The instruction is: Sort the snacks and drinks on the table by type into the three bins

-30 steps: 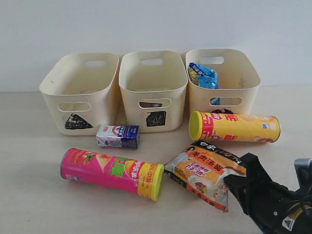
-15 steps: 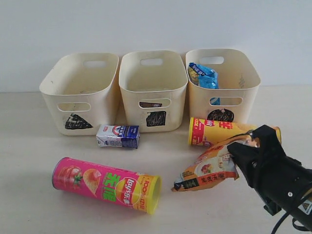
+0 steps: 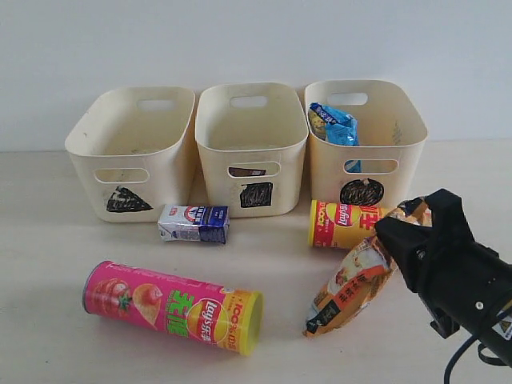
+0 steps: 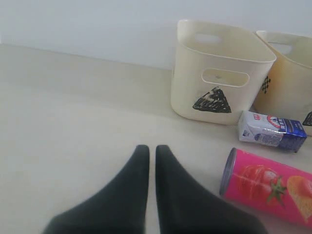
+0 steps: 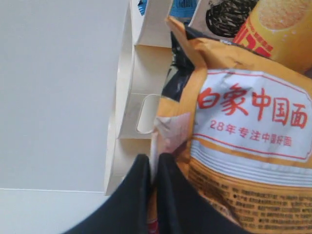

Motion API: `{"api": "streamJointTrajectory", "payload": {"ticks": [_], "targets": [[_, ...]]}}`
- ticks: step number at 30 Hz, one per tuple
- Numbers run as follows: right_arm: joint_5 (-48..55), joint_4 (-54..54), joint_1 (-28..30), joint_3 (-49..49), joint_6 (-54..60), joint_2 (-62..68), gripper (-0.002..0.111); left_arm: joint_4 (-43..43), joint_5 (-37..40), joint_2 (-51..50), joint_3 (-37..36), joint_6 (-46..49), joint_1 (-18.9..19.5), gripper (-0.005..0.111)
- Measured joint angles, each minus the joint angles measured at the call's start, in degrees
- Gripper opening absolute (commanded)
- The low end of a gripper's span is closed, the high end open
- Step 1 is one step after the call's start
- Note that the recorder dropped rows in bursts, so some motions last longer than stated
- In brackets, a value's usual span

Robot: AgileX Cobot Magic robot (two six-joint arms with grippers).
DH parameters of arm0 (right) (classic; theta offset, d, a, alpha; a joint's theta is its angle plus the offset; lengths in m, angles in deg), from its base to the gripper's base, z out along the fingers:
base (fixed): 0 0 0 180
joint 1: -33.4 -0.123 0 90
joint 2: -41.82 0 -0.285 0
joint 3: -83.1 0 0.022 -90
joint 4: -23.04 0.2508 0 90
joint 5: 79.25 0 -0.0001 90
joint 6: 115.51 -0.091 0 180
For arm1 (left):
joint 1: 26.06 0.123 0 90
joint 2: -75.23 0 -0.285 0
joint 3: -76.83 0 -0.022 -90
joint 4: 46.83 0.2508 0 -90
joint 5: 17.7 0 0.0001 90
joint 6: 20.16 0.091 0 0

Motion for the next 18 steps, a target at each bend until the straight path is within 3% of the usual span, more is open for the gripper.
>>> {"api": "streamJointTrajectory", "payload": {"ticks": [15,18], "targets": [[-0.5,-1.9,0.0,-3.0,1.4,-0.1,0.0,0.0,0.0,0.0,0.0,0.0,0.0,0.004],[-0.5,-3.4,0.0,-3.0,2.2,-0.1,0.011,0.0,0.0,0.0,0.0,0.0,0.0,0.004]]}}
